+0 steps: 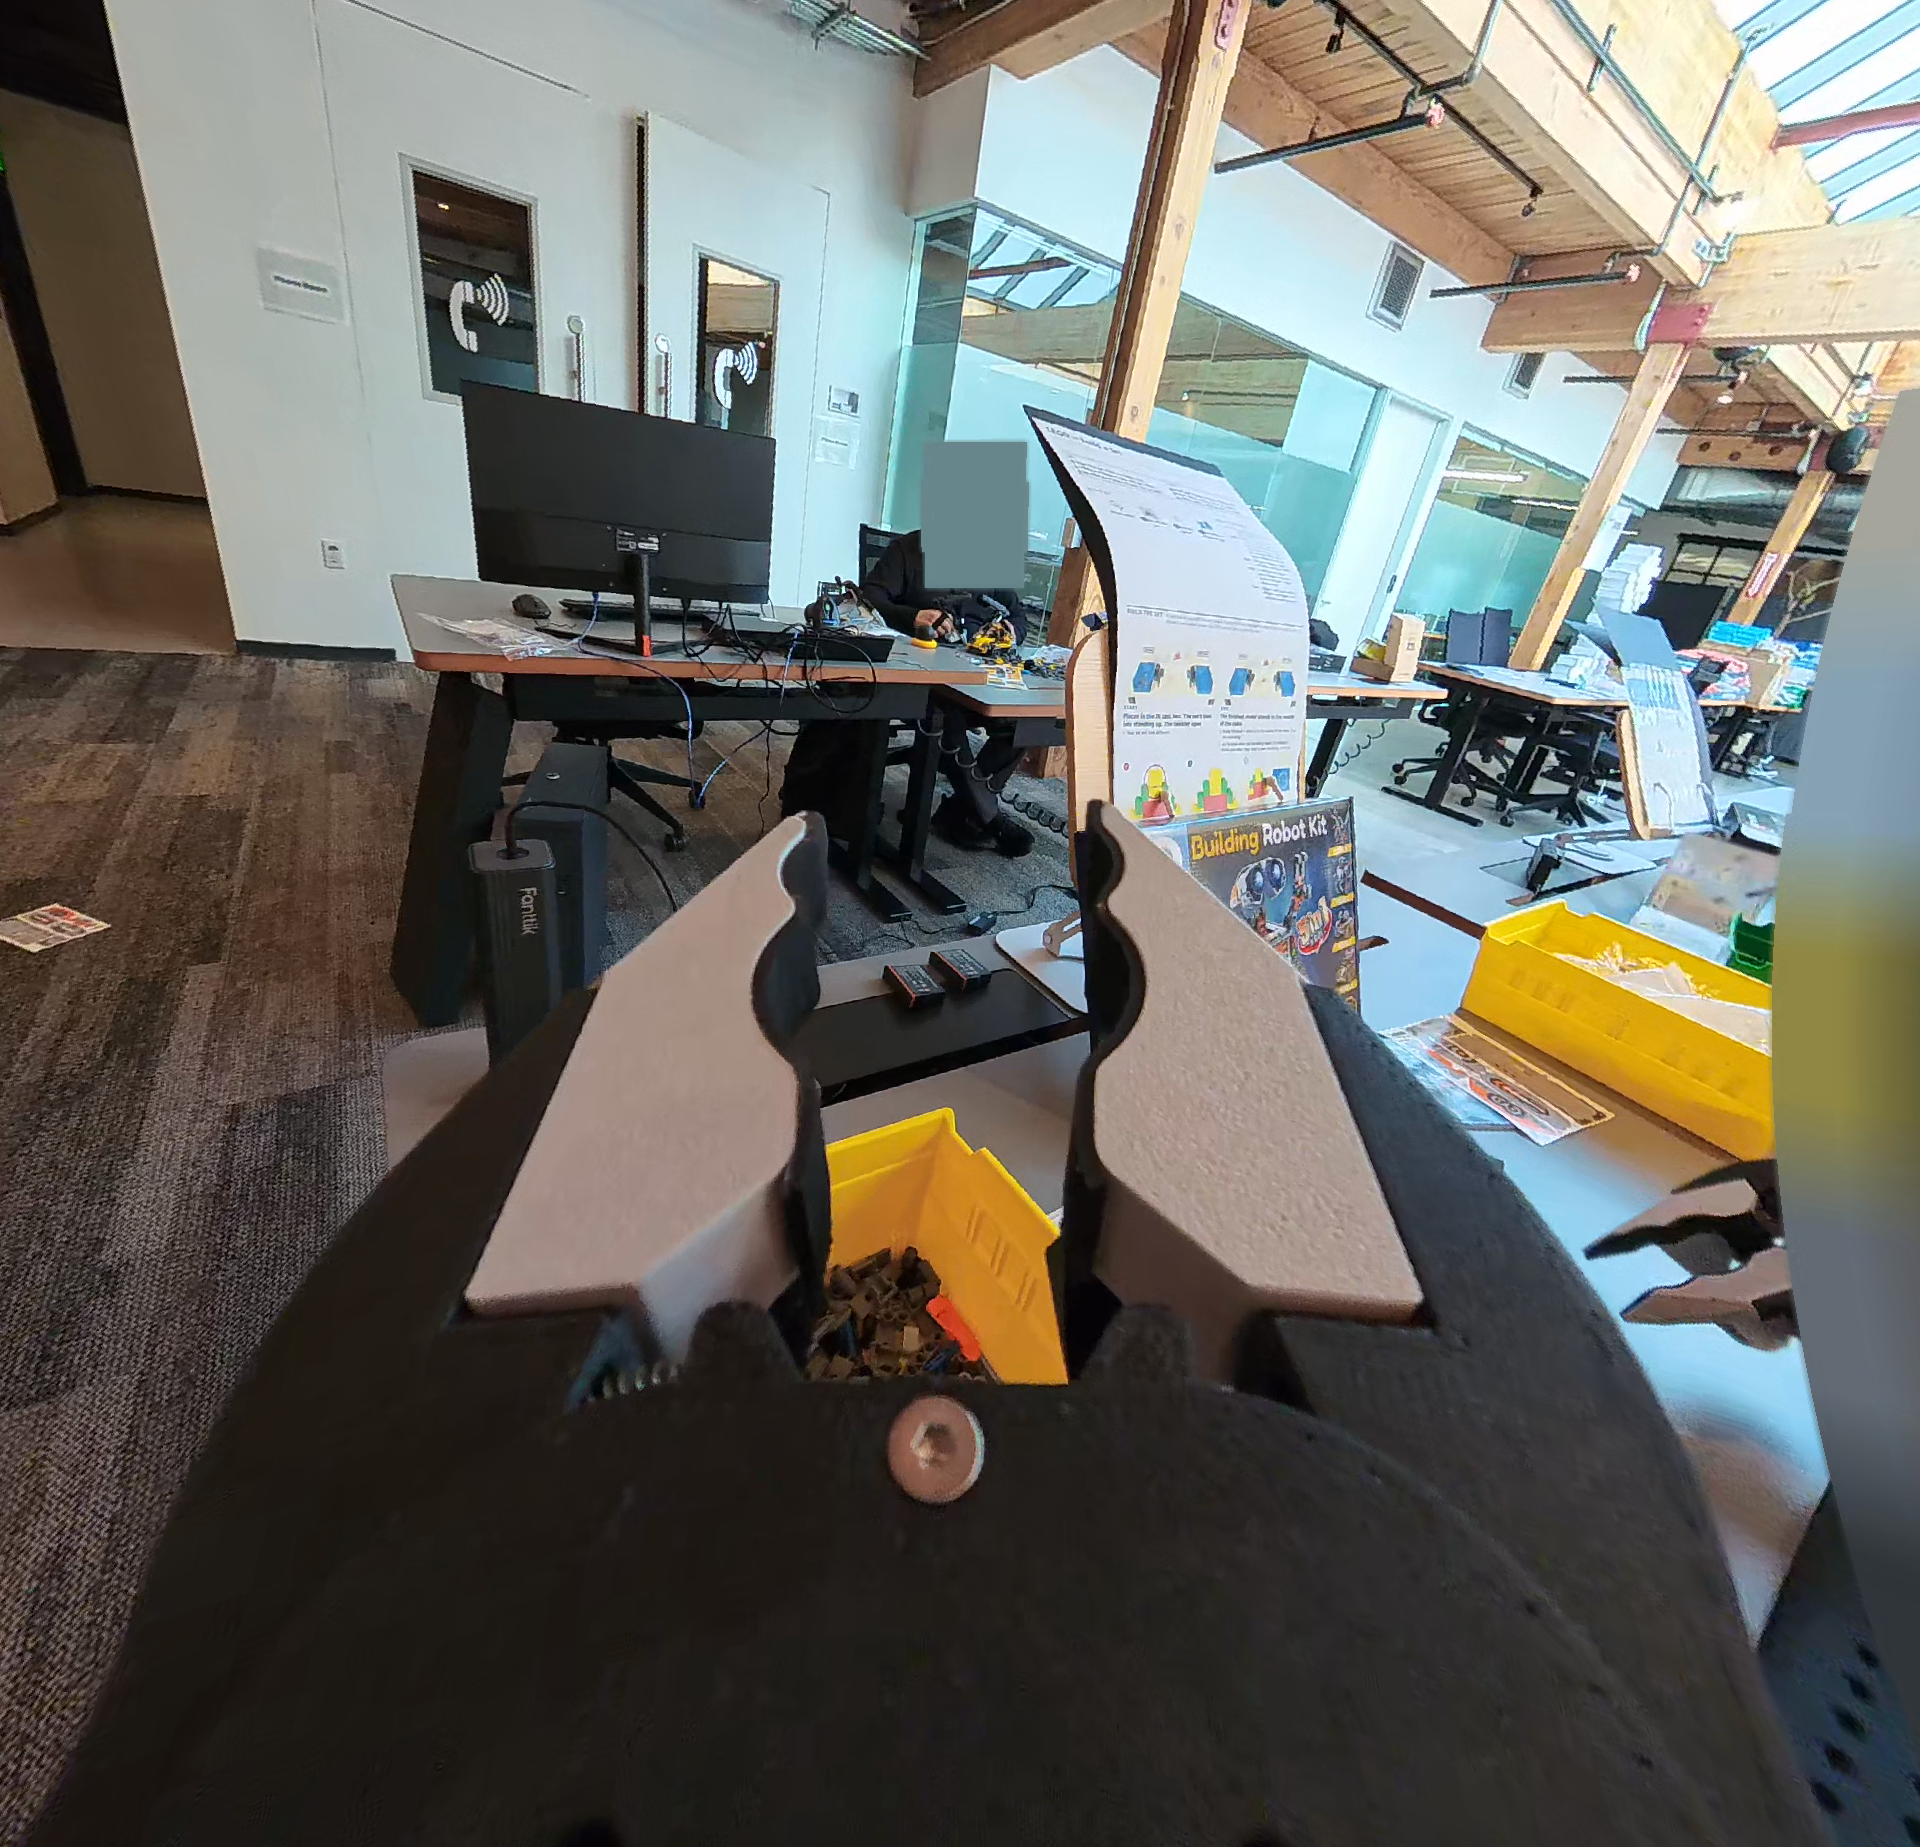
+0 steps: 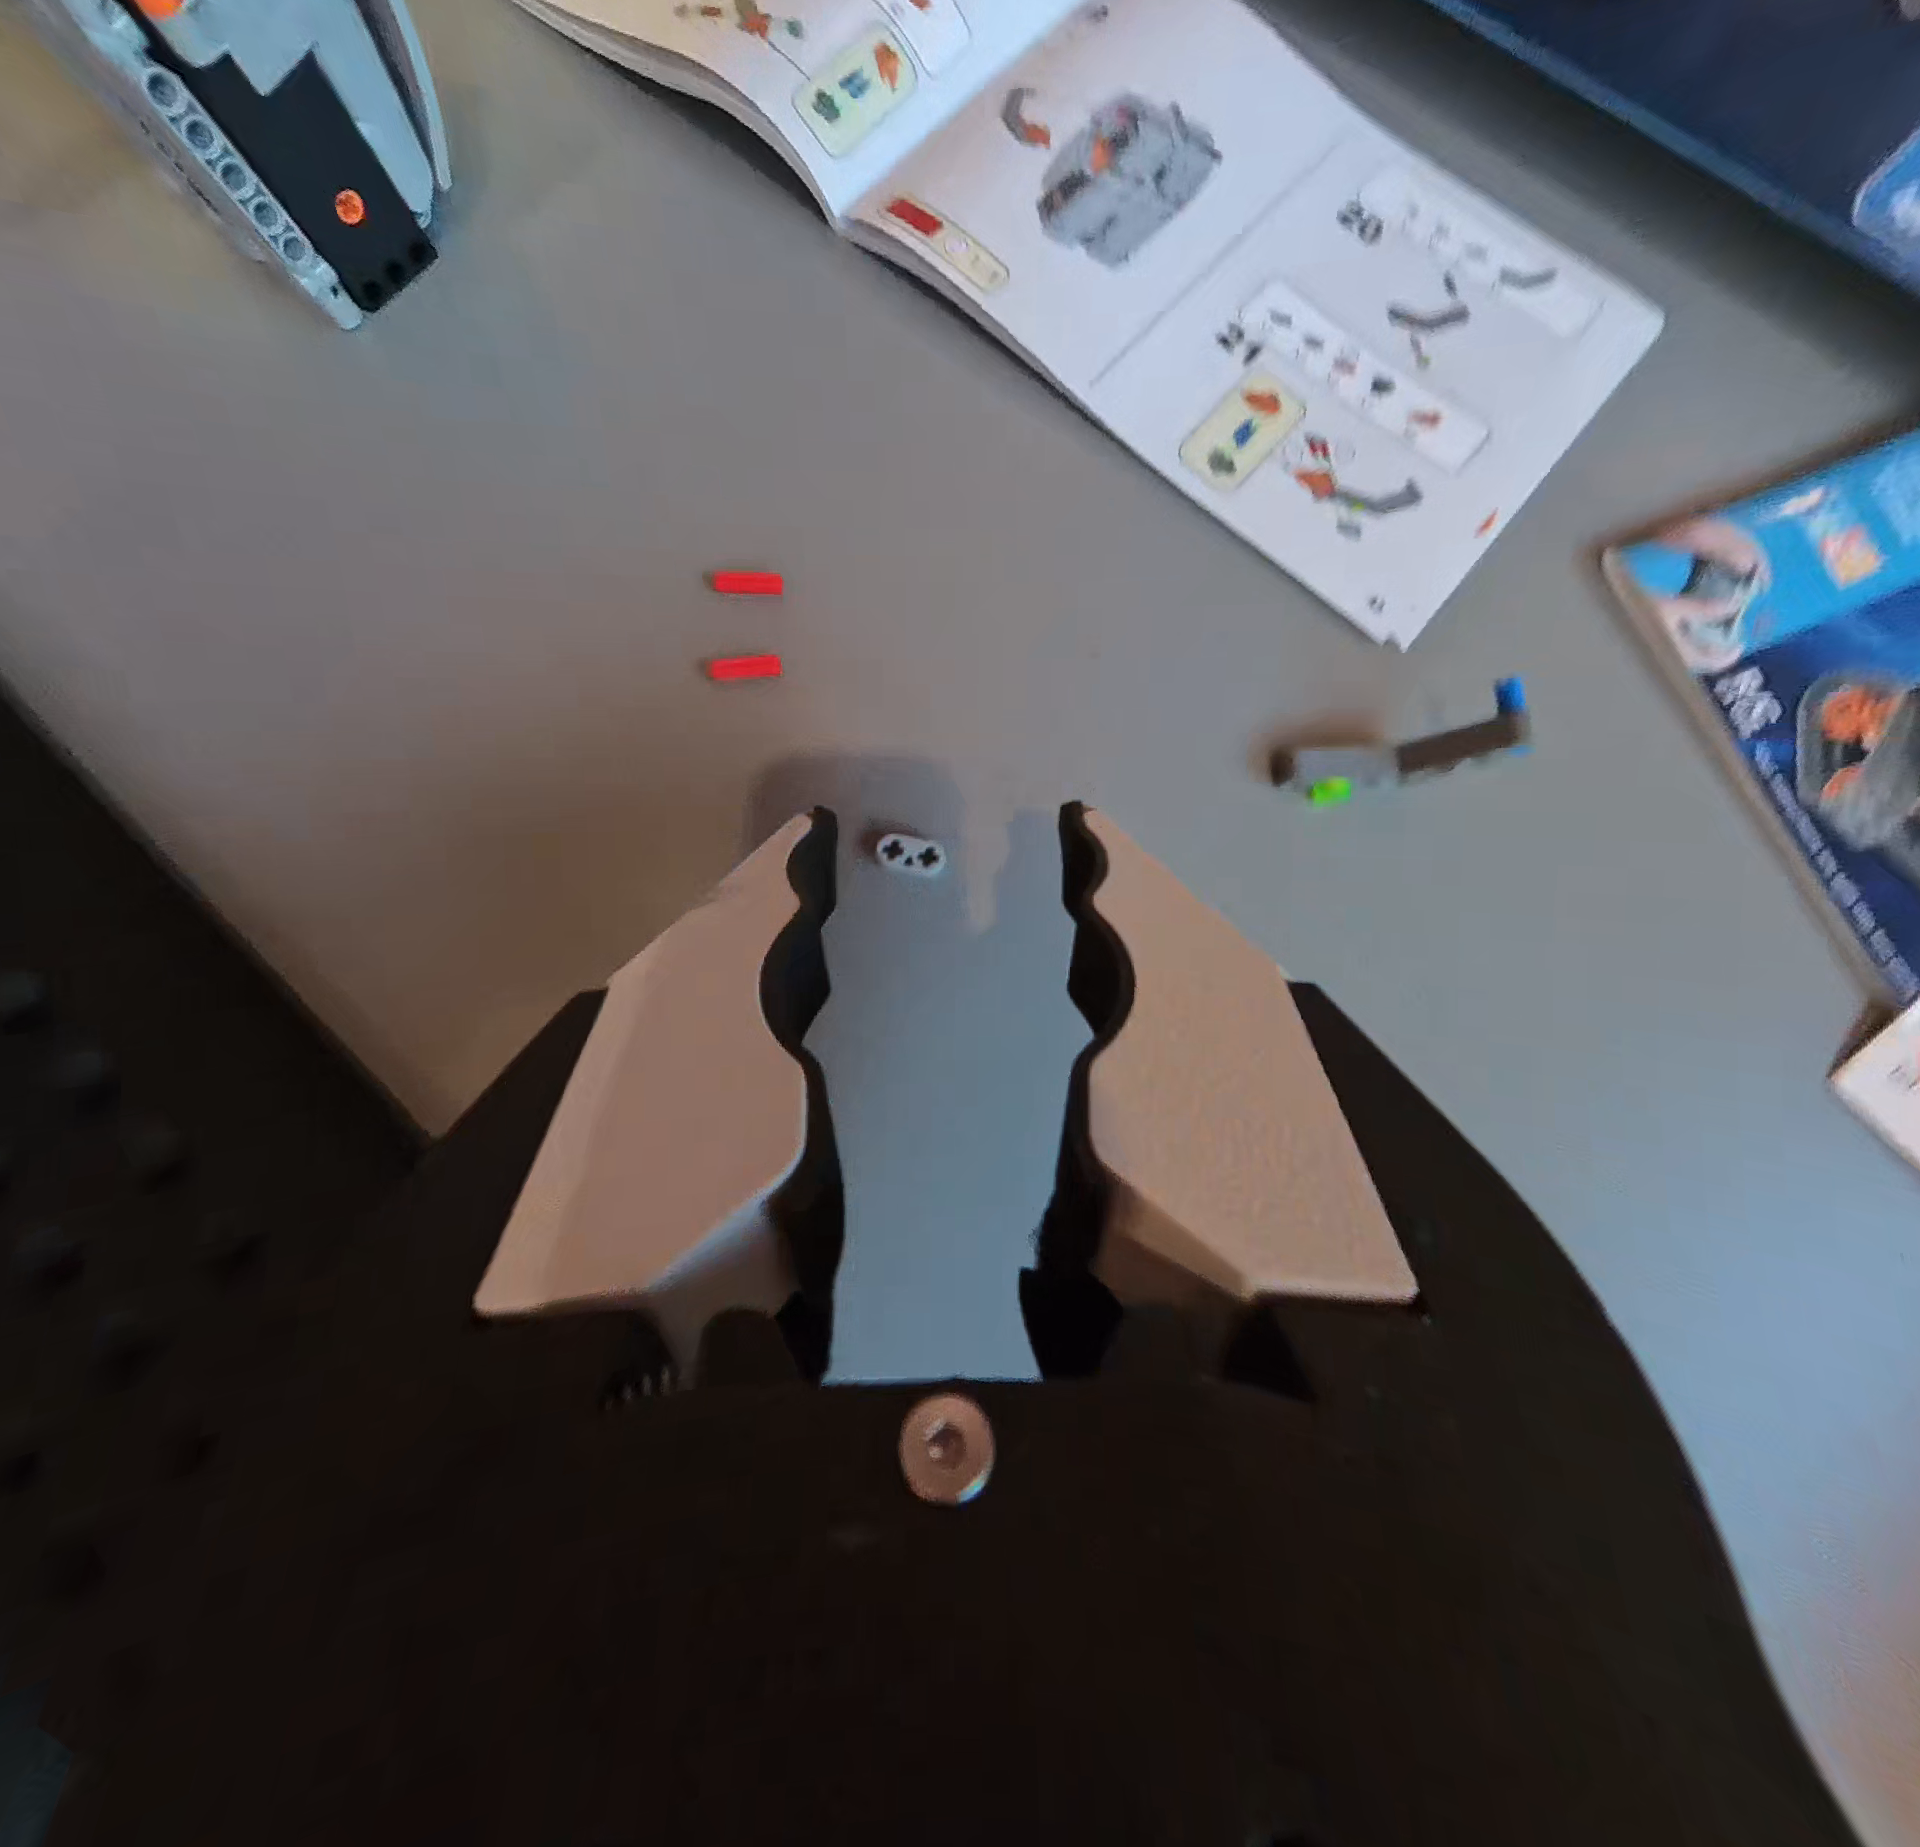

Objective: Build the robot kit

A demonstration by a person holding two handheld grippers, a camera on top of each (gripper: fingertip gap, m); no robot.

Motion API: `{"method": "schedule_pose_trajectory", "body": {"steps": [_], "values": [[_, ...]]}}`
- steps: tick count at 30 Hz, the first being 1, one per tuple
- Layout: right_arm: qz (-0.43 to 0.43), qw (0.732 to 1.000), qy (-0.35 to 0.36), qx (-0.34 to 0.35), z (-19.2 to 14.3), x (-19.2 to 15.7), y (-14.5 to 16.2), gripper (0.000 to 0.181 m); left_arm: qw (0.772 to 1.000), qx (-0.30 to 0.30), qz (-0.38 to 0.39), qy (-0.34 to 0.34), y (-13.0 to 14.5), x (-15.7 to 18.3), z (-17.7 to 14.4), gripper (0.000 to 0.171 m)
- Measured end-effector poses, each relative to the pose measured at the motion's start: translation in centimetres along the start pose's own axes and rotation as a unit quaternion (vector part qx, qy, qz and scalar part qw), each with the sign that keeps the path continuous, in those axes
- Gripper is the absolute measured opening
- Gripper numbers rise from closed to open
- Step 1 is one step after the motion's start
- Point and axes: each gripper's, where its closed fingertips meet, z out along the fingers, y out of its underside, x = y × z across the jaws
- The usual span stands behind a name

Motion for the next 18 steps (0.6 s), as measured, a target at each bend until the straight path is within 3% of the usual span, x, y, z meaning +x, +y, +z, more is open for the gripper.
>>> {"method": "schedule_pose_trajectory", "body": {"steps": [3, 8, 14, 18], "values": [[0.045, 0.999, 0.014, -0.023, -0.1, -0.5, 1.0, 0.044, 1.000, -0.005, 0.003, -0.003, 0.2, 0.0, 0.3, 0.047], [0.045, 0.995, 0.044, -0.076, 1.0, -0.6, 2.1, 0.040, 1.000, -0.028, 0.011, -0.001, 1.2, 0.5, 1.2, 0.048], [0.138, 0.985, 0.027, -0.099, 1.9, -1.1, 2.3, 0.030, 0.999, -0.046, 0.023, -0.001, 1.9, 0.9, 1.8, 0.048], [0.109, 0.987, 0.047, -0.112, 2.2, -1.0, 2.3, 0.021, 0.998, -0.053, 0.021, -0.001, 2.2, 0.7, 2.0, 0.048]]}}
